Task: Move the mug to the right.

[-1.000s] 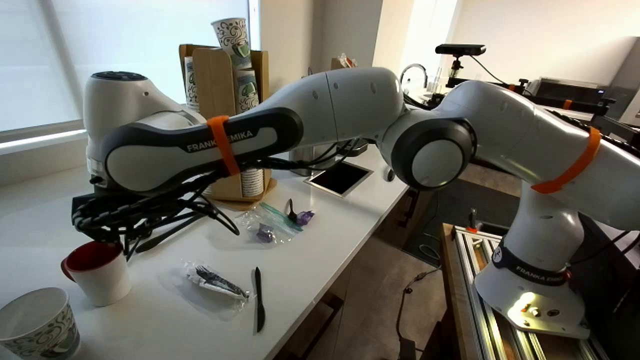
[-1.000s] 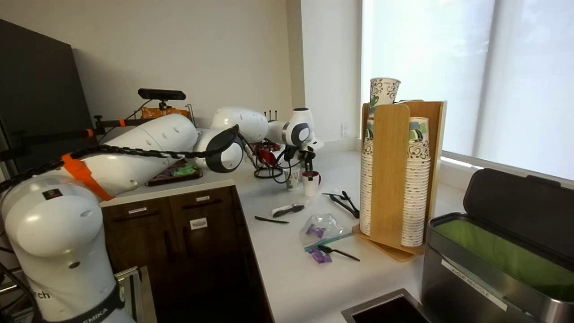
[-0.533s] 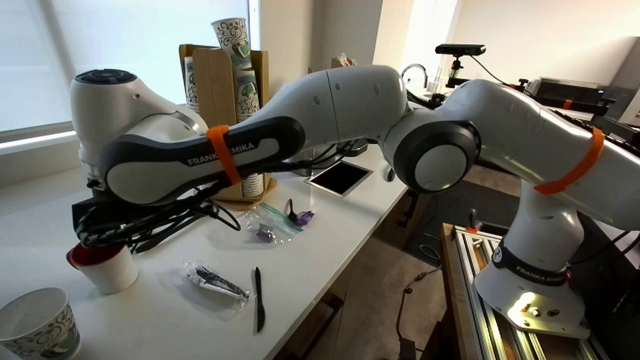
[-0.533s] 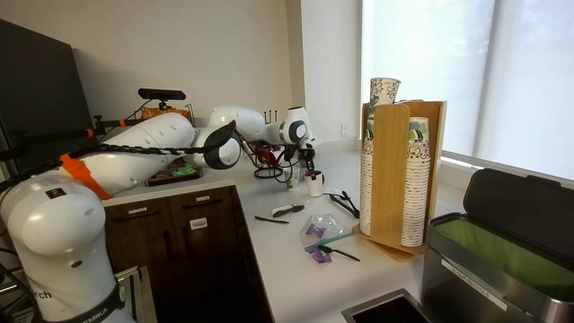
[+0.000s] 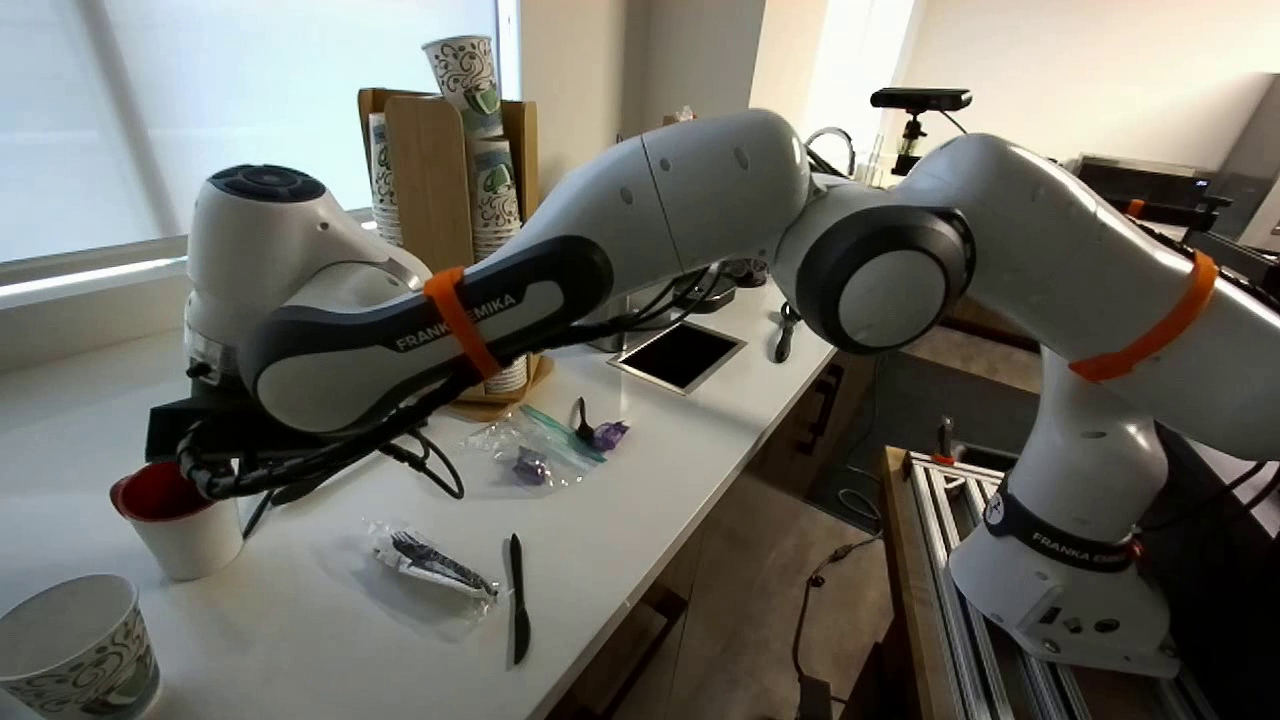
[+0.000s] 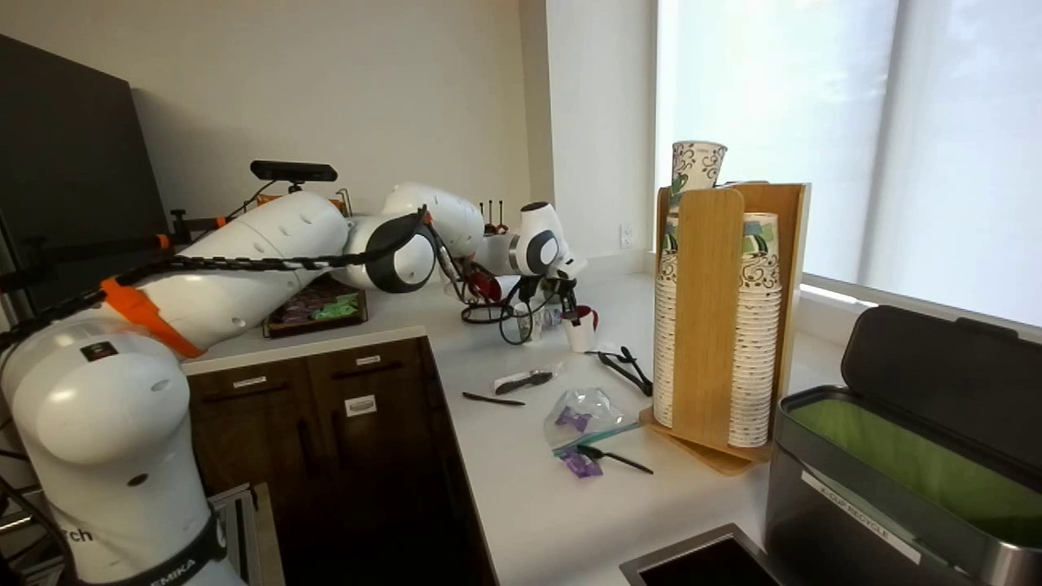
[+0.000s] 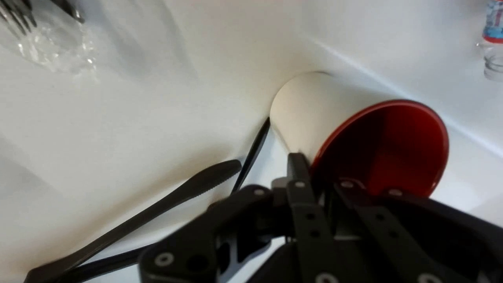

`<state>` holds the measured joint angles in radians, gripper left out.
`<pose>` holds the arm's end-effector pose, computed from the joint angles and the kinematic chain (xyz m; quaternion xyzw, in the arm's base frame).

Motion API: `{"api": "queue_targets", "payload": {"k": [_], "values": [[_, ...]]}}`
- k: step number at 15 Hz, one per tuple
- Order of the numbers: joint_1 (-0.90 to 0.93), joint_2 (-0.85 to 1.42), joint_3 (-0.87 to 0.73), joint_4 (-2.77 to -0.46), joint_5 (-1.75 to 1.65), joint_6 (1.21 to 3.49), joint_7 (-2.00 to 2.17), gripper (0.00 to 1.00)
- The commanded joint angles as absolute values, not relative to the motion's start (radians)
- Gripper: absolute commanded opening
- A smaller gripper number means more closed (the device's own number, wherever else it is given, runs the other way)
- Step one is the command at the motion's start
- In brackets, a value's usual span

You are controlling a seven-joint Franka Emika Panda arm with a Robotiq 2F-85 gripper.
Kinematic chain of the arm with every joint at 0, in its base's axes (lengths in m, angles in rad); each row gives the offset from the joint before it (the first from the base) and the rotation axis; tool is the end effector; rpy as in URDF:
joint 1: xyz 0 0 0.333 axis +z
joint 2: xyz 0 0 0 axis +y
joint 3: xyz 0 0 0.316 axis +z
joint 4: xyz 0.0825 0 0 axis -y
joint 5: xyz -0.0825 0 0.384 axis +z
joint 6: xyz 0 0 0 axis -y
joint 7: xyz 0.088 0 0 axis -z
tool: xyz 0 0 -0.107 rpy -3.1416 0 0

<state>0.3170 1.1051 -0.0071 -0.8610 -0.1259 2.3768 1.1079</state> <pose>0.7890 0.2542 0.2666 -0.9149 0.3444 -0.1900 0.0910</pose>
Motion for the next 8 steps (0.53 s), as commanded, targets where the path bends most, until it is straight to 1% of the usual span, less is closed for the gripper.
{"api": "queue_targets", "payload": {"k": [1, 6, 8], "values": [[0.294, 0.968, 0.014, -1.103, -0.103, 2.533, 1.139, 0.02], [0.265, 0.85, 0.018, -1.319, -0.106, 2.741, 1.135, 0.02], [0.279, 0.794, -0.012, -1.403, -0.052, 2.791, 1.093, 0.02]]}}
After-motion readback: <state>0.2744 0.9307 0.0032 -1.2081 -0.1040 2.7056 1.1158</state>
